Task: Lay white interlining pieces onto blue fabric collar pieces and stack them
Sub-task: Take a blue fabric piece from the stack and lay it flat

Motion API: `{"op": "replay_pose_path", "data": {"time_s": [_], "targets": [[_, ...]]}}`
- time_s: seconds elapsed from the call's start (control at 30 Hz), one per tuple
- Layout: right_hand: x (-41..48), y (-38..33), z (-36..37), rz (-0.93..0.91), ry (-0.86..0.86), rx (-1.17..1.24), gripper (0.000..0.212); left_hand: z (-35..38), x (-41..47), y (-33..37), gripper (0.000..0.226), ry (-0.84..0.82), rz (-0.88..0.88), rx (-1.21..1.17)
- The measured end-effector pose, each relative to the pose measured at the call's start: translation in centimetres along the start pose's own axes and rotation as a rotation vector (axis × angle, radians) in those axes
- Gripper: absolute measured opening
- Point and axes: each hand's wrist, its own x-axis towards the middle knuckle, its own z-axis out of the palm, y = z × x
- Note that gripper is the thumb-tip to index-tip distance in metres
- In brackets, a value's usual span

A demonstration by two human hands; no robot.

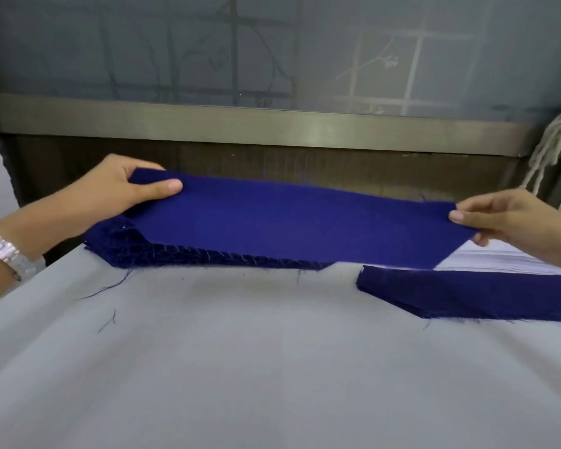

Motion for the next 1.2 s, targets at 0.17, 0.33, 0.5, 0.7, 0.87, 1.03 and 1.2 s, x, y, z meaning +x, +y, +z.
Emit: {"op": "replay_pose_path", "data": {"time_s": [0.17, 0.33, 0.5, 0.7, 0.87, 1.03, 1.2], "targets": [[-2.7, 4.8, -2.7, 0.217, -0.173, -0.108, 0.044, 3.1, -2.0, -0.8, 0.025, -0.283, -0.18, 0.102], [-4.1, 9.0, -3.0, 0.313, -0.336, -0.199, 0.05, 5.0, -3.9, -2.0, 0.026, -0.555, -0.222, 0.196], [-4.4, 10.8, -2.4, 0.344, -0.438, -0.275, 0.043, 6.0, -5.0, -3.0, 0.036, -0.68, -0.249, 0.294], [-5.0, 9.7, -0.9, 0.338, -0.494, -0.33, 0.045, 6.6, -6.3, -4.1, 0.039, -0.66, -0.323, 0.314], [-5.2, 8.6, -0.4, 0.351, -0.504, -0.318, 0.047, 6.5, -6.3, -4.8, 0.061, -0.596, -0.305, 0.449], [-5.3, 8.3, -0.1, 0.384, -0.515, -0.339, 0.049, 6.3, -6.0, -5.1, 0.072, -0.529, -0.273, 0.679], [-5.4, 8.1, 0.0, 0.39, -0.495, -0.338, 0.052, 5.7, -5.9, -5.4, 0.068, -0.509, -0.307, 0.673]]}}
